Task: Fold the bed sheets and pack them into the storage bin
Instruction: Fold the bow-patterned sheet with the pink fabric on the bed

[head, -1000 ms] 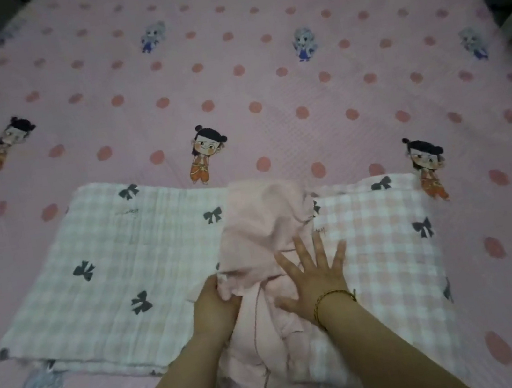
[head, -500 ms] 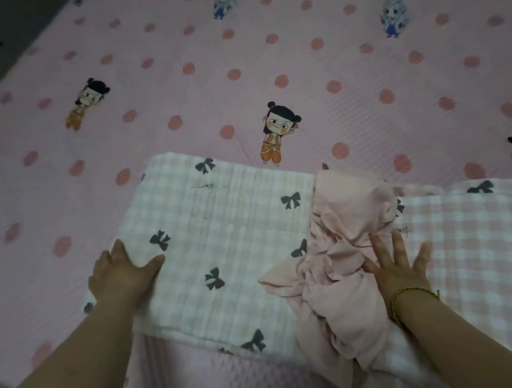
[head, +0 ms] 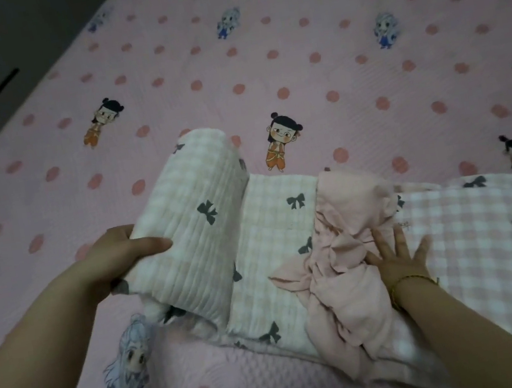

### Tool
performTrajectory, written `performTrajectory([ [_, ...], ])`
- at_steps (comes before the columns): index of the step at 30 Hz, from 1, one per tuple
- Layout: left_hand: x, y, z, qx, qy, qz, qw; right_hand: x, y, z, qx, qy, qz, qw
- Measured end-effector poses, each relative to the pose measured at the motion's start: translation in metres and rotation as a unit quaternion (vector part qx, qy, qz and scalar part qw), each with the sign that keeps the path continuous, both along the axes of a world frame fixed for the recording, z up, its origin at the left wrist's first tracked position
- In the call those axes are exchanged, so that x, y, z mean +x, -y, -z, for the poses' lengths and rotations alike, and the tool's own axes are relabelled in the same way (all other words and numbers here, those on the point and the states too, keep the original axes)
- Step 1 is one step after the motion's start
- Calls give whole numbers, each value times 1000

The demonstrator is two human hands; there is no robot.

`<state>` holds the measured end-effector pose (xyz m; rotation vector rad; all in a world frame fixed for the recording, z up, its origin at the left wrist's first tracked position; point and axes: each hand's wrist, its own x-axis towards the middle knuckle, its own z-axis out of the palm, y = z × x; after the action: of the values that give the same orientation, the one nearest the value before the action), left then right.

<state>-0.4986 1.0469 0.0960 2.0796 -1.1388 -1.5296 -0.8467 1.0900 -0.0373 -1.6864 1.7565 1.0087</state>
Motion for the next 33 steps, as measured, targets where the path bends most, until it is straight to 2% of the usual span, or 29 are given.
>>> performTrajectory([
  [3, -62, -9, -37, -62, -51, 54, 995, -6, -7, -14, -24, 19, -20, 999],
  [7, -157, -35, -57, -86, -87, 134, 983, -29, -25, -35, -69, 80, -21, 994],
  [11, -233, -59, -52, -100, -108, 196, 970, -59, -52, -43, -127, 134, 21, 982],
  [13, -271, -72, -47, -107, -117, 243, 957, -74, -72, -53, -160, 161, 99, 969],
  [14, -288, -78, -41, -109, -113, 271, 950, -77, -81, -53, -188, 217, 183, 940],
  [16, -328, -93, -24, -104, -91, 337, 931, -89, -101, -62, -227, 324, 333, 856],
  [18, -356, -105, 0, -98, -51, 381, 918, -110, -123, -56, -331, 284, 375, 818],
  [20, -371, -112, 20, -94, -16, 410, 907, -137, -146, -50, -360, 305, 488, 734],
  [22, -379, -119, 31, -121, 22, 450, 885, -170, -163, -50, -417, 261, 579, 650],
  [24, -387, -132, 36, -174, 40, 483, 857, -189, -167, -61, -424, 287, 613, 602],
  [27, -405, -147, 46, -228, 20, 512, 828, -191, -138, -87, -363, 408, 597, 587],
  [28, -411, -149, 51, -235, 12, 524, 819, -188, -124, -90, -332, 414, 584, 615],
  [29, -416, -150, 56, -231, 11, 535, 813, -185, -112, -87, -296, 397, 568, 658],
  [30, -418, -150, 60, -220, 15, 545, 809, -182, -105, -82, -262, 362, 557, 700],
  [31, -416, -149, 64, -222, 7, 551, 804, -183, -102, -72, -242, 320, 558, 726],
  [32, -410, -146, 66, -215, -18, 554, 804, -185, -102, -62, -234, 292, 570, 732],
  [33, -399, -141, 68, -212, -41, 552, 805, -186, -104, -51, -228, 286, 589, 721],
])
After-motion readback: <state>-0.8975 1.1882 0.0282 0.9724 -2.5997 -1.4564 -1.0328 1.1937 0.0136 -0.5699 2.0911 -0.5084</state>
